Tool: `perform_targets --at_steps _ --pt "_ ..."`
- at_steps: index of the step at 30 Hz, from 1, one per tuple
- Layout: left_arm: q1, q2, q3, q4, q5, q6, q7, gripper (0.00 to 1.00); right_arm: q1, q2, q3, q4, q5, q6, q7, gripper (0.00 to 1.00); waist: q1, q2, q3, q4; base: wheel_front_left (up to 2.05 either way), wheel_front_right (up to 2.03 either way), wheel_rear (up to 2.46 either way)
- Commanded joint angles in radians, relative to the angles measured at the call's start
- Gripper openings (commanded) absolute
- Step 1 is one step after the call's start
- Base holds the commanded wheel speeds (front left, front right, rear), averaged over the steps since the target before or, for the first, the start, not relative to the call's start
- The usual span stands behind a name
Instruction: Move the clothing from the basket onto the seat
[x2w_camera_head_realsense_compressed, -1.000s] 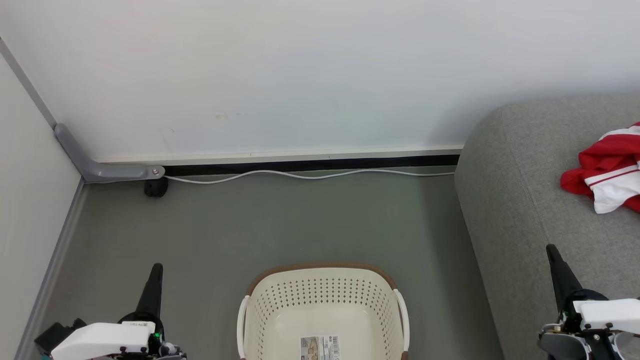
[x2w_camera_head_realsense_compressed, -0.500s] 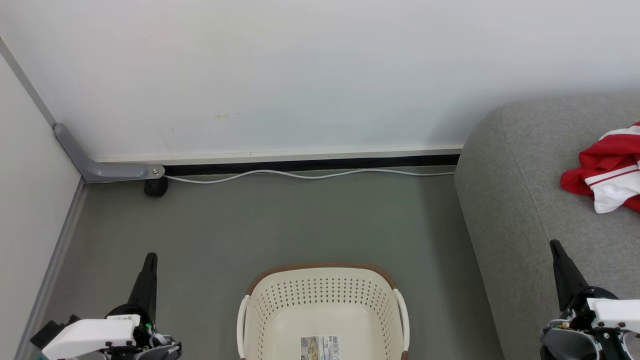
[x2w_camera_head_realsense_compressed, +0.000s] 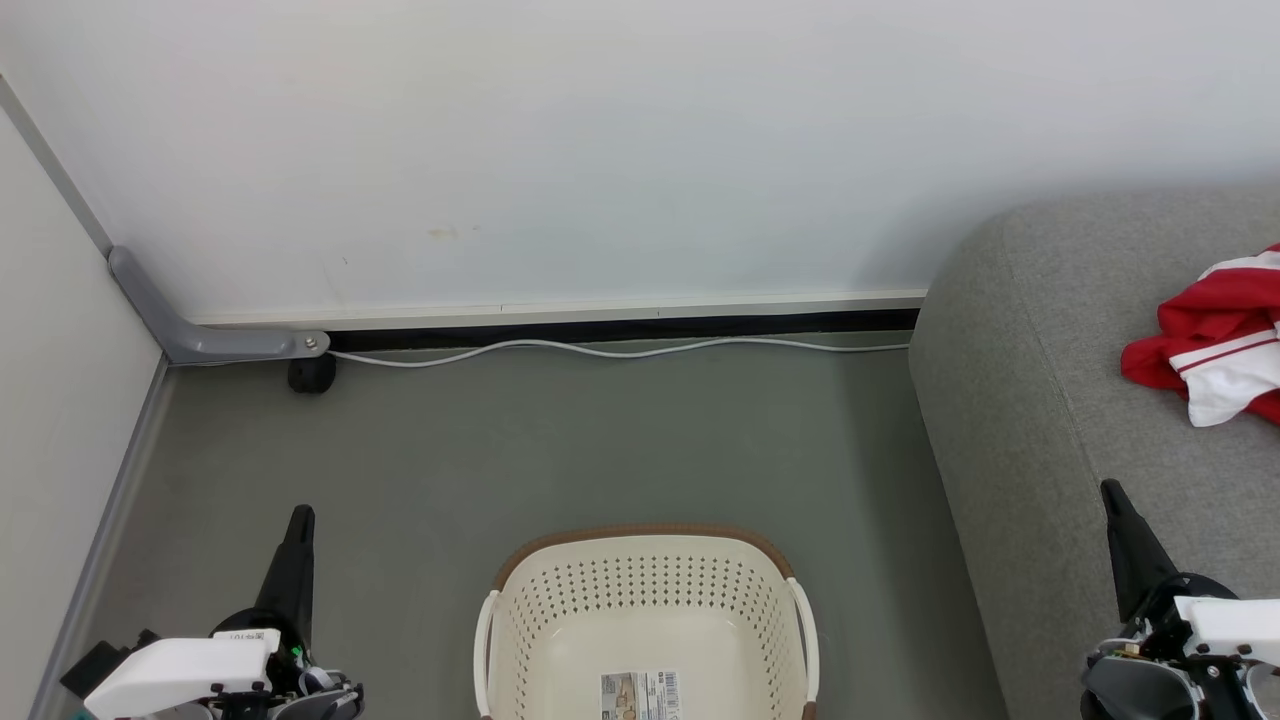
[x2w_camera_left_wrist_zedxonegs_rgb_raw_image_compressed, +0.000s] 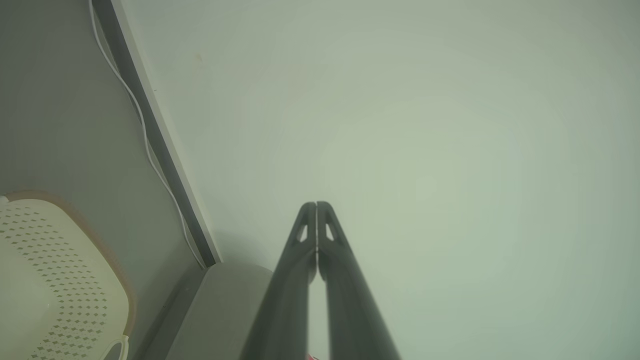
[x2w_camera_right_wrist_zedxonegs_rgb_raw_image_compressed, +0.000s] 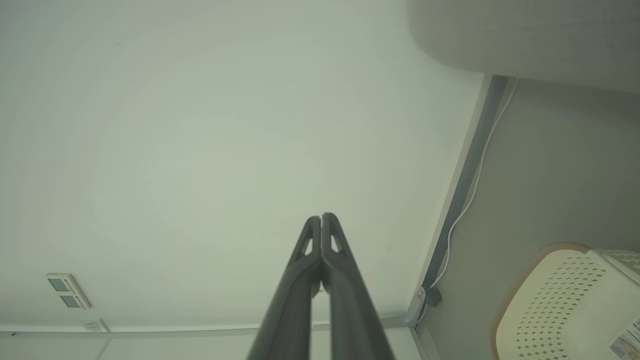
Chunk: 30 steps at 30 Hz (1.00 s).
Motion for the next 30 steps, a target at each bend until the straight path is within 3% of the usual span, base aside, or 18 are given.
perform_targets --at_steps 1,30 --pt "-0.058 0.014 0.033 -0.03 -0.004 -0.007 0.006 0.0 -0.016 -0.009 0.017 -0.032 0.011 0.002 0.008 0.0 0.0 -0.0001 0.0 0.0 0.0 0.0 0.0" --pt "-0.058 0.014 0.033 -0.03 -0.004 -0.007 0.006 0.0 -0.016 -0.009 0.017 -0.032 0.011 0.002 0.008 0.0 0.0 -0.0001 0.0 0.0 0.0 0.0 0.0"
